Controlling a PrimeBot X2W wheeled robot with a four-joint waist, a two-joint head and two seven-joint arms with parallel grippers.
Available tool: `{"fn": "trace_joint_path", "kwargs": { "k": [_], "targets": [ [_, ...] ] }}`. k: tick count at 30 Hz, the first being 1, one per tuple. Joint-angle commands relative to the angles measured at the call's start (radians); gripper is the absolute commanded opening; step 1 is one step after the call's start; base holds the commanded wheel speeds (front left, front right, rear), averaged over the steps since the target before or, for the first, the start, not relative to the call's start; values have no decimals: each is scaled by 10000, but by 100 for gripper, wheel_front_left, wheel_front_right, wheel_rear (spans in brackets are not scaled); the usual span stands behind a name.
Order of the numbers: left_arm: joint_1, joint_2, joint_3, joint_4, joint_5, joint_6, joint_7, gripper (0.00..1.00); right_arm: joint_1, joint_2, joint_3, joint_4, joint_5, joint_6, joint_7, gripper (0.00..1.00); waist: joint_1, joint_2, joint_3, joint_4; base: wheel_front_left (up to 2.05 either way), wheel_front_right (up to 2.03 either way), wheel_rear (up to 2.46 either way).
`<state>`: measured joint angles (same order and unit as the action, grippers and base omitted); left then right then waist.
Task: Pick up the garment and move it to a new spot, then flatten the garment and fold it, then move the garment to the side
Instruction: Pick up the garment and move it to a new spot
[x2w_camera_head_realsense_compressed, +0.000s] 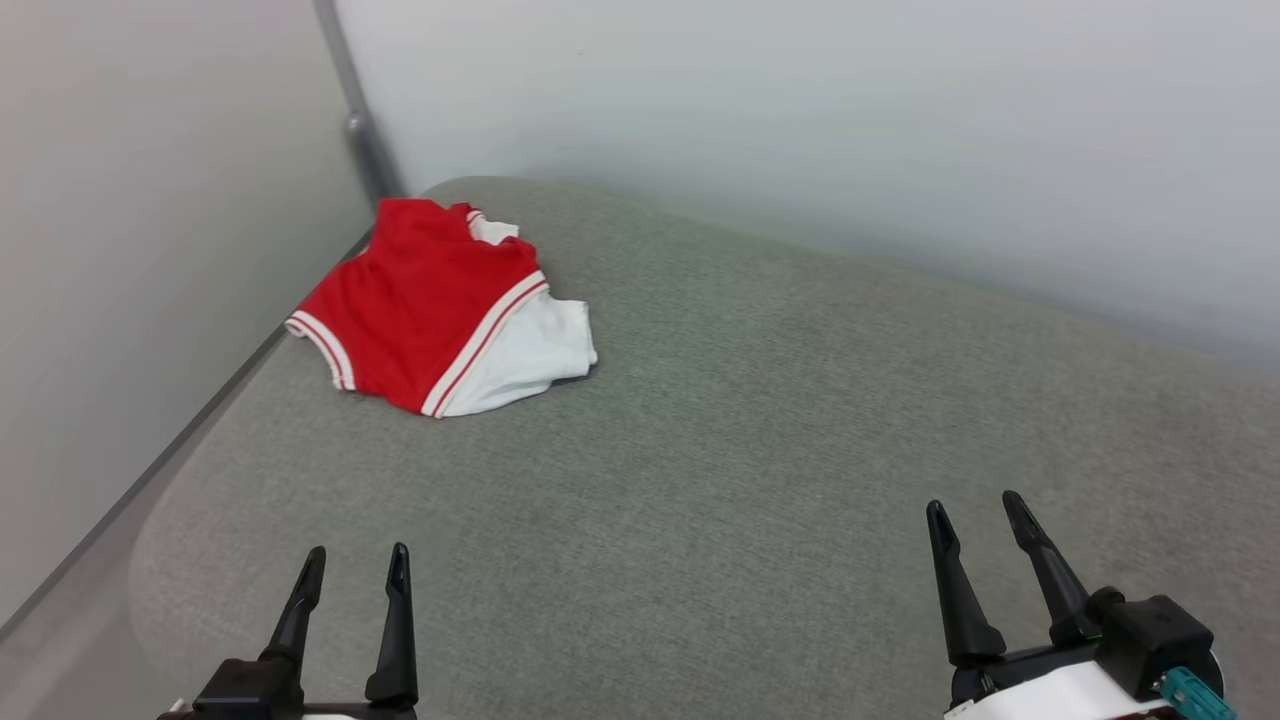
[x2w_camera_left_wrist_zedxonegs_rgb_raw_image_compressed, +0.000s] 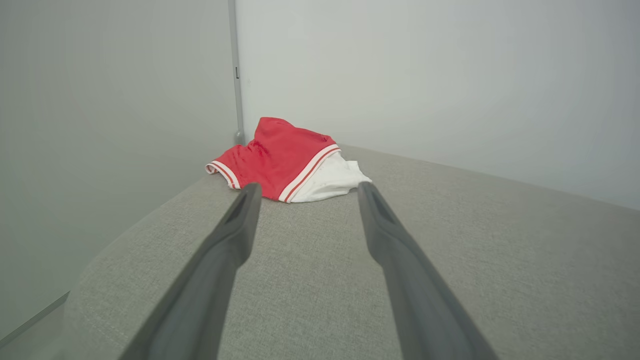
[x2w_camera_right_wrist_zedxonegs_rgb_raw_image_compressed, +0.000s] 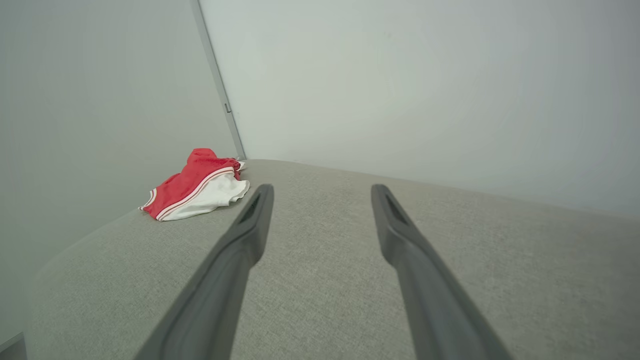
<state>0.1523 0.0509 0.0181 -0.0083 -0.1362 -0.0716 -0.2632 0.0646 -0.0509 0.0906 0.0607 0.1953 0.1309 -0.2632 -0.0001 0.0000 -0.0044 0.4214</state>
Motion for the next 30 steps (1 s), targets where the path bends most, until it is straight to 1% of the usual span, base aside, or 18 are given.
{"fn": "trace_joint_path", "kwargs": {
  "k": [1, 7, 14, 16, 20, 23, 26, 27, 28, 29, 30],
  "targets": [
    [75, -10, 27, -26, 14, -75, -24, 100, 18, 13, 2, -23, 25, -3, -25, 100, 1, 0, -40, 223, 0, 0, 0],
    [69, -9, 56, -98, 115, -183, -24, 100, 25, 13, 17, -59, 70, -3, -25, 100, 1, 0, -92, 587, 0, 0, 0],
    [128, -9, -2, -111, 11, -252, -24, 100, 17, 13, 49, -96, 58, -3, -25, 100, 1, 0, -79, 687, 0, 0, 0],
    [122, -11, -2, -75, 40, -277, -24, 100, -3, 13, 77, -116, 10, -3, -25, 100, 1, 0, -11, 661, 0, 0, 0],
    [-18, -9, 72, -42, -258, -292, -26, 100, -114, 11, 107, -173, -151, -3, -25, 100, 1, 0, 293, 523, 0, 0, 0],
    [-316, -12, 116, -13, -455, -340, -26, 100, -331, 11, 134, -263, -342, -3, -25, 100, 1, 0, 704, 315, 0, 0, 0],
    [-822, 4, 192, 213, -504, -481, -26, 100, -525, 11, 177, -391, -581, -3, -25, 100, 1, 0, 1240, 45, 0, 0, 0],
    [-1064, 77, 218, 350, -610, -514, -24, 100, -600, 11, 202, -436, -679, -3, -25, 100, 1, 0, 1432, -53, 0, 0, 0],
    [-2003, 617, 236, 909, -1018, -568, -26, 100, -857, 8, 233, -549, -971, -3, -25, 100, 1, 0, 2013, -384, 0, 0, 0],
    [-2359, 849, 24, 1137, -1267, -579, -24, 100, -926, 8, 219, -579, -1040, -3, -25, 100, 1, 0, 2184, -478, 0, 0, 0],
    [-3152, 1596, -523, 1675, -1863, -584, 105, 100, -1042, 7, 223, -646, -1230, -3, -25, 100, 1, 0, 2532, -666, 0, 0, 0]
  ]
}}
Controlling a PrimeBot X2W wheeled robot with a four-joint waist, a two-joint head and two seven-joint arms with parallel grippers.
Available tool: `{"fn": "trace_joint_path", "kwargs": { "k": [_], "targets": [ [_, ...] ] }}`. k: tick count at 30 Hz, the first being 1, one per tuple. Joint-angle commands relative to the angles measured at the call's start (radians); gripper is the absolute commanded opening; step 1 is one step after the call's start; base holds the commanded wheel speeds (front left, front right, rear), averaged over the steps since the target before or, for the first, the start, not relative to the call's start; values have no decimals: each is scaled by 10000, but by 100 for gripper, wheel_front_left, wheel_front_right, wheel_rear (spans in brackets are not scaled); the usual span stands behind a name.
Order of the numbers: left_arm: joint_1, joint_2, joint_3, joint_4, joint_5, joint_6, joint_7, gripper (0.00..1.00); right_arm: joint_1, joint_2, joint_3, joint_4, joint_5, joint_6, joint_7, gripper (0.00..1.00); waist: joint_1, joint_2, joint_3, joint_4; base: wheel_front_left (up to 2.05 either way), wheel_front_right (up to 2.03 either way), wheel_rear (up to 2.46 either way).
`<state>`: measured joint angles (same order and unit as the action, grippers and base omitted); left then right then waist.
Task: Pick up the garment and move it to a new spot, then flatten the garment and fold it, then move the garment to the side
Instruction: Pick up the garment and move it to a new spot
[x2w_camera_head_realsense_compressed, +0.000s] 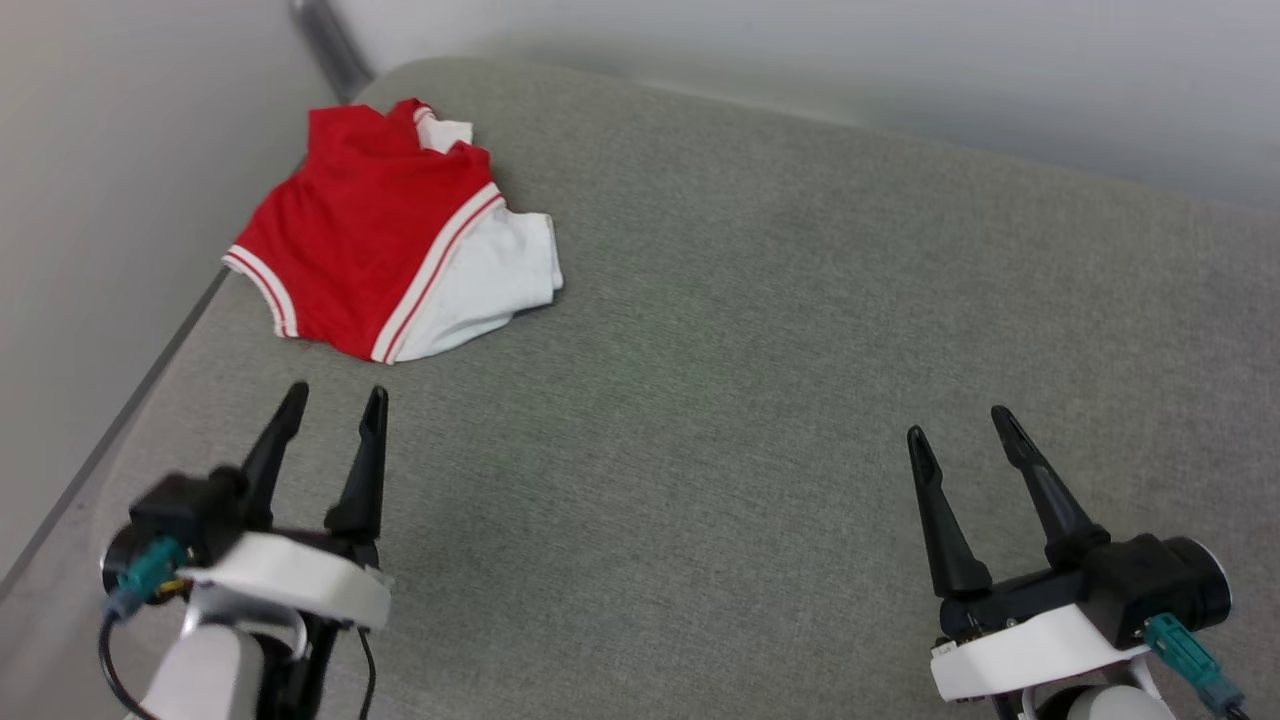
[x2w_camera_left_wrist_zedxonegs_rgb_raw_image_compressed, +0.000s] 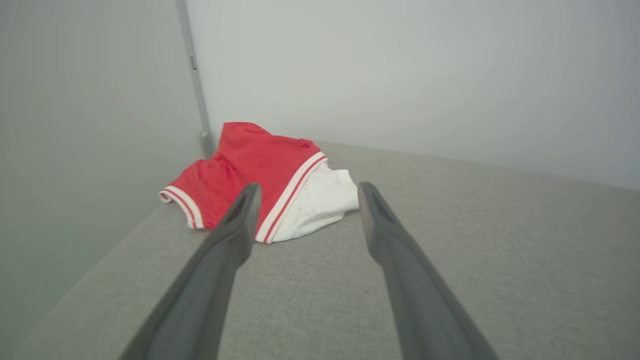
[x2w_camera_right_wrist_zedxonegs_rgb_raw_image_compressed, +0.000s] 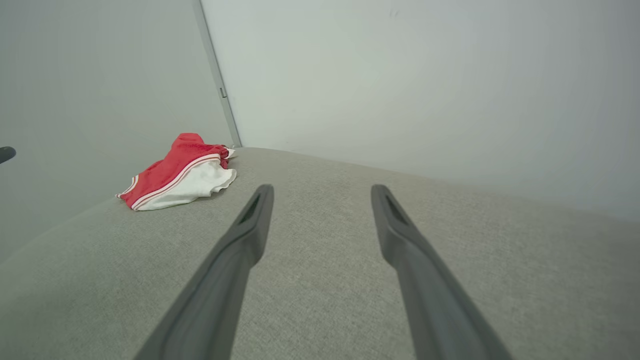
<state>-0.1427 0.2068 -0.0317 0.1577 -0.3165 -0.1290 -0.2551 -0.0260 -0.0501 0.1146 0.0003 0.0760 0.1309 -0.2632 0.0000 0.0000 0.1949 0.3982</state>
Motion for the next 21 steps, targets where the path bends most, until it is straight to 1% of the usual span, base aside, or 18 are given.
{"fn": "trace_joint_path", "kwargs": {
  "k": [1, 7, 8, 12, 14, 17, 18, 21],
  "targets": [
    [-663, 462, -235, 239, -434, -7, 229, 100, -204, -2, 5, -73, -148, -3, -25, 100, 0, 0, 721, -532, 0, 0, 0],
    [-3144, 2943, -1566, 1370, -2582, -11, 2414, 100, -552, -48, 136, -229, -517, -3, -23, 100, 0, 0, 1583, -1160, 0, 0, 0],
    [-3503, 3307, -1888, 1520, -2974, -12, 2868, 100, -609, -53, 136, -258, -553, -3, -25, 100, 0, 0, 1714, -1257, 0, 0, 0],
    [-4799, 4537, -2620, 2063, -4646, -13, 4737, 100, -842, -111, 245, -364, -665, -3, -25, 100, 0, 0, 2295, -1658, 0, 0, 0],
    [-5318, 5065, -2933, 2328, -5297, -13, 5646, 100, -981, -113, 250, -405, -689, -3, -25, 100, 0, 0, 2563, -1857, 0, 0, 0],
    [-5901, 5746, -3417, 2608, -5880, -14, 6815, 100, -1114, -100, 275, -462, -709, -3, -25, 100, 0, 0, 2932, -2122, 0, 0, 0],
    [-5901, 5746, -3417, 2608, -5880, -14, 6815, 100, -1114, -100, 275, -462, -709, -3, -25, 100, 0, 0, 2932, -2122, 0, 0, 0],
    [-6279, 6088, -3632, 2857, -6773, -14, 7991, 100, -1228, -80, 317, -496, -735, -3, -25, 100, 0, 0, 3228, -2351, 0, 0, 0]
  ]
}}
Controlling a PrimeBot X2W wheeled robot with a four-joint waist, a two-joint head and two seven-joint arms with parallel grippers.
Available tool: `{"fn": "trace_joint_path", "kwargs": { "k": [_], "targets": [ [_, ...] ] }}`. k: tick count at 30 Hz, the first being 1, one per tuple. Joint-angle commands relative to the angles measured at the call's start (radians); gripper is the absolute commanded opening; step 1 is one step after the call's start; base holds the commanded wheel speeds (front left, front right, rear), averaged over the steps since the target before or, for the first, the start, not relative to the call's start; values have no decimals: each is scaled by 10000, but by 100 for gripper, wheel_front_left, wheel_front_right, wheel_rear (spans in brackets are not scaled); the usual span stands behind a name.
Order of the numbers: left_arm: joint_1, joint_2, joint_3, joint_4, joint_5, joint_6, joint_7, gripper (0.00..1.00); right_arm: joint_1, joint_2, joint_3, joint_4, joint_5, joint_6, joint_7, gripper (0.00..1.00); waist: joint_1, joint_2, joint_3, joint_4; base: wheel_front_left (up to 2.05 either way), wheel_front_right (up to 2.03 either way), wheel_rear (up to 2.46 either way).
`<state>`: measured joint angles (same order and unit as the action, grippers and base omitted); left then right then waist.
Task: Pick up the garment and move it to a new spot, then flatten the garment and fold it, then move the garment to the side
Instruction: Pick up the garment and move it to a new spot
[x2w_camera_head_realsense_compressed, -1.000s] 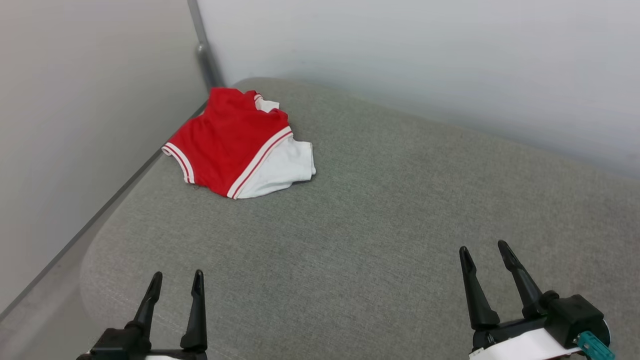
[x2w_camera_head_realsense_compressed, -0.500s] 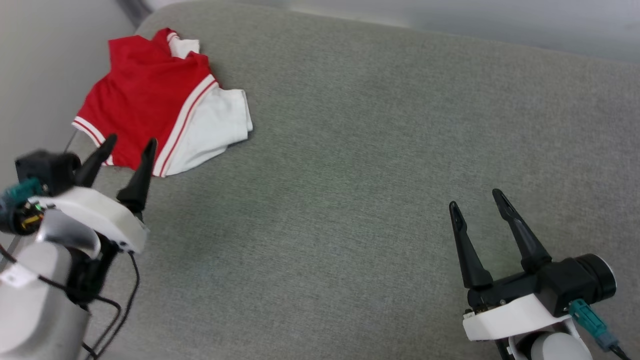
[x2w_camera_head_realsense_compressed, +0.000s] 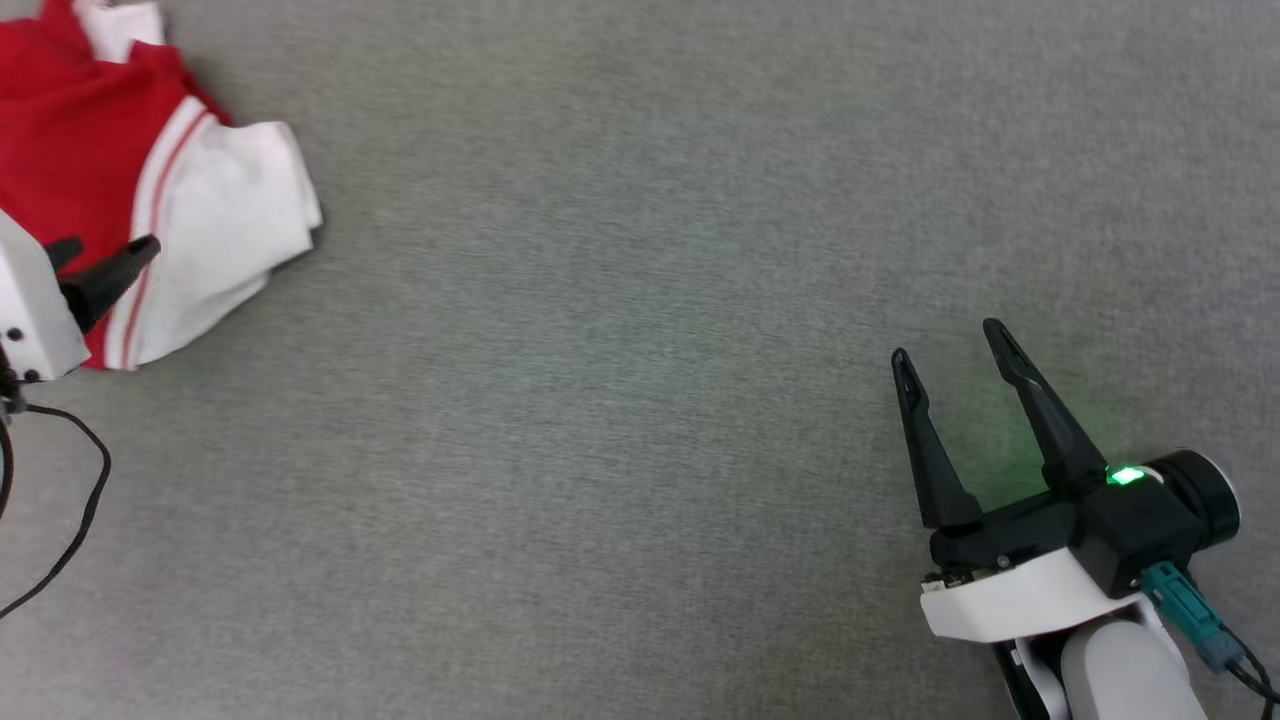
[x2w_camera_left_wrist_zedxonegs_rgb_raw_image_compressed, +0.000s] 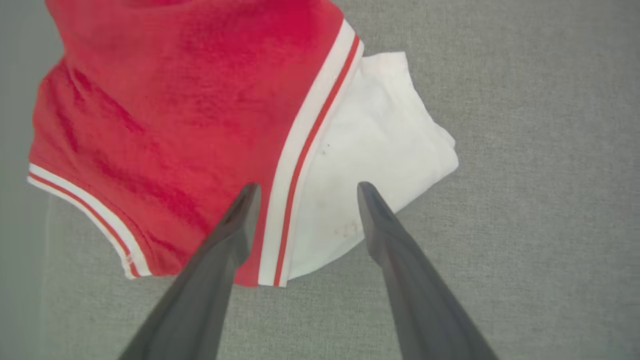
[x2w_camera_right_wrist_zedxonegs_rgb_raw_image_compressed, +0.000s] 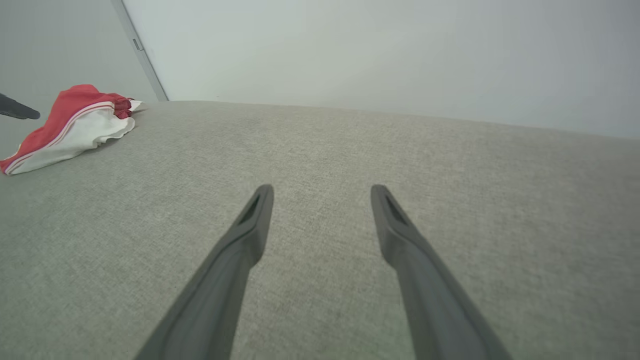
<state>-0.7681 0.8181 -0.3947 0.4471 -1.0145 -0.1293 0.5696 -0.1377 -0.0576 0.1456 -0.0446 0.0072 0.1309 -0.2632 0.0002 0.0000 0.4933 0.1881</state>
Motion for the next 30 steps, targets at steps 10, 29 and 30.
{"fn": "trace_joint_path", "kwargs": {
  "k": [10, 29, 30],
  "targets": [
    [-399, 565, -649, 249, -1277, -11, 2052, 100, -341, 63, -43, -77, -69, -3, -24, 100, -2, 0, 881, -722, 0, 0, 0],
    [-101, 490, -1667, -335, -2236, -21, 1319, 0, -315, 82, -134, 52, -87, -3, -24, 100, -2, 0, 335, -776, 0, 0, 0],
    [-45, 538, -1708, -519, -2299, -15, 1175, 0, -295, 83, -128, 80, -41, -3, -24, 100, -2, 0, 190, -807, 0, 0, 0]
  ]
}}
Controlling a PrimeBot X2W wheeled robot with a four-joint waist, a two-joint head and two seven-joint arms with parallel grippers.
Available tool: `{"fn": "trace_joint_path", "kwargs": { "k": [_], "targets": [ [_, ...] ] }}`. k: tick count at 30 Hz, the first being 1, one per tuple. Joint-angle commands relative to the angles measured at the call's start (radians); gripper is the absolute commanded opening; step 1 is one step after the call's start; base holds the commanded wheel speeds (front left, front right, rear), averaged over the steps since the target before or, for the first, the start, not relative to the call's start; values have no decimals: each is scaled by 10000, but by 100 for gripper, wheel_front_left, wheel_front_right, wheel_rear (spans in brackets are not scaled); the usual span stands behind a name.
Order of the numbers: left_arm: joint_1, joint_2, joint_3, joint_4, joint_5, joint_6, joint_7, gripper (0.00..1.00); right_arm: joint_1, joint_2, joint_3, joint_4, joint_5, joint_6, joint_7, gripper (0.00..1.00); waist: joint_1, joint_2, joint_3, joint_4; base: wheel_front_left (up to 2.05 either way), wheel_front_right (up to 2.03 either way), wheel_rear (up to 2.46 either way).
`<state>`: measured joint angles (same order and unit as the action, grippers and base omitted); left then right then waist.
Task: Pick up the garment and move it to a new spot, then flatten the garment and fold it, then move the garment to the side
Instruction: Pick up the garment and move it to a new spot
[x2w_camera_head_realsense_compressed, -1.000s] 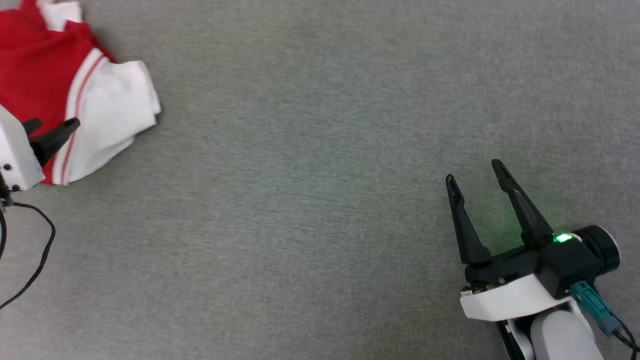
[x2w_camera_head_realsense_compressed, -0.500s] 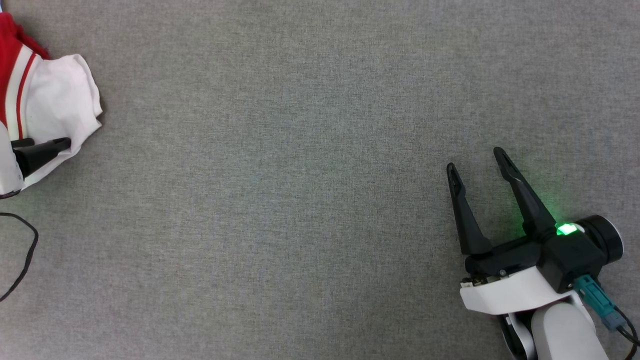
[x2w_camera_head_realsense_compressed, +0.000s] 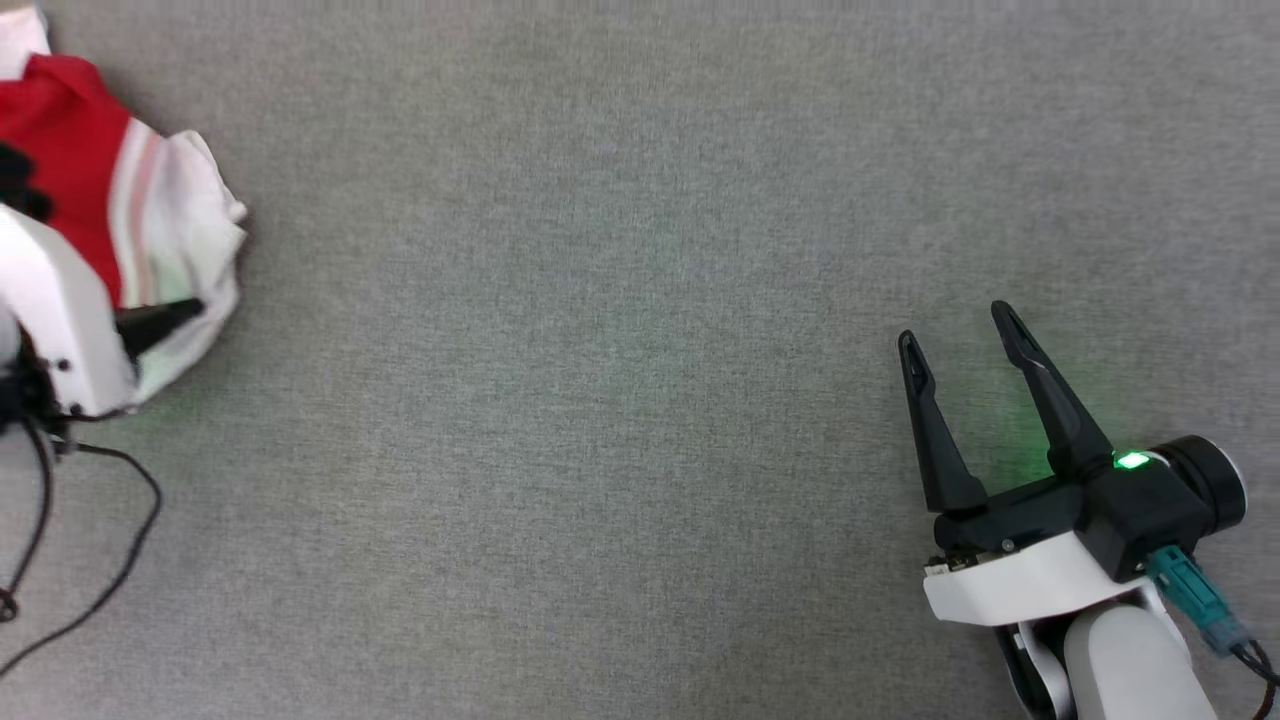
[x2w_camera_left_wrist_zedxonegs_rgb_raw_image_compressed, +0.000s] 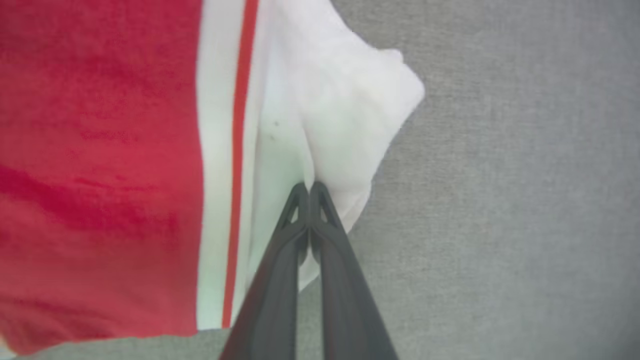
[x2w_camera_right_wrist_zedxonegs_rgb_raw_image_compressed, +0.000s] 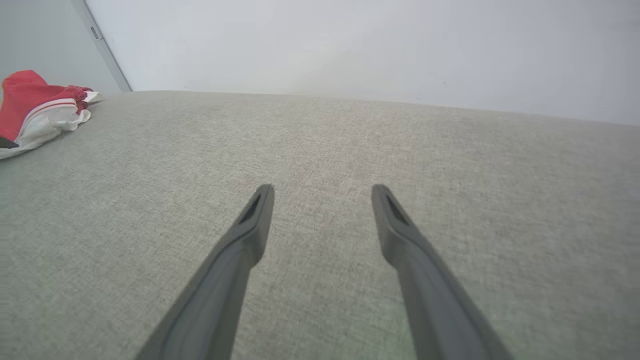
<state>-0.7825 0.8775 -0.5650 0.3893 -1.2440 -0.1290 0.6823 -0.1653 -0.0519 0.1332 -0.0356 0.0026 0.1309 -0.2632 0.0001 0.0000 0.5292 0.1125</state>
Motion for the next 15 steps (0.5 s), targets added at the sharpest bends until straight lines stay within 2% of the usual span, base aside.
{"fn": "trace_joint_path", "kwargs": {
  "k": [1, 7, 11, 15],
  "targets": [
    [171, -23, -57, -169, -72, -17, -115, 0, 5, 26, -12, 12, 74, -3, -24, 100, -1, 0, -330, -88, 0, 0, 0],
    [641, 93, -618, -1762, -447, -17, -810, 0, 243, 27, -98, 195, 461, -3, -24, 100, -1, 0, -1381, -342, 0, 0, 0],
    [933, -22, -916, -2763, -668, -17, -1206, 0, 403, 28, -144, 275, 672, -3, -24, 100, -1, 0, -1981, -551, 0, 0, 0],
    [1120, -369, -1330, -3757, -653, -17, -1529, 0, 558, 28, -183, 310, 904, -3, -24, 100, -1, 0, -2468, -810, 0, 0, 0]
  ]
}}
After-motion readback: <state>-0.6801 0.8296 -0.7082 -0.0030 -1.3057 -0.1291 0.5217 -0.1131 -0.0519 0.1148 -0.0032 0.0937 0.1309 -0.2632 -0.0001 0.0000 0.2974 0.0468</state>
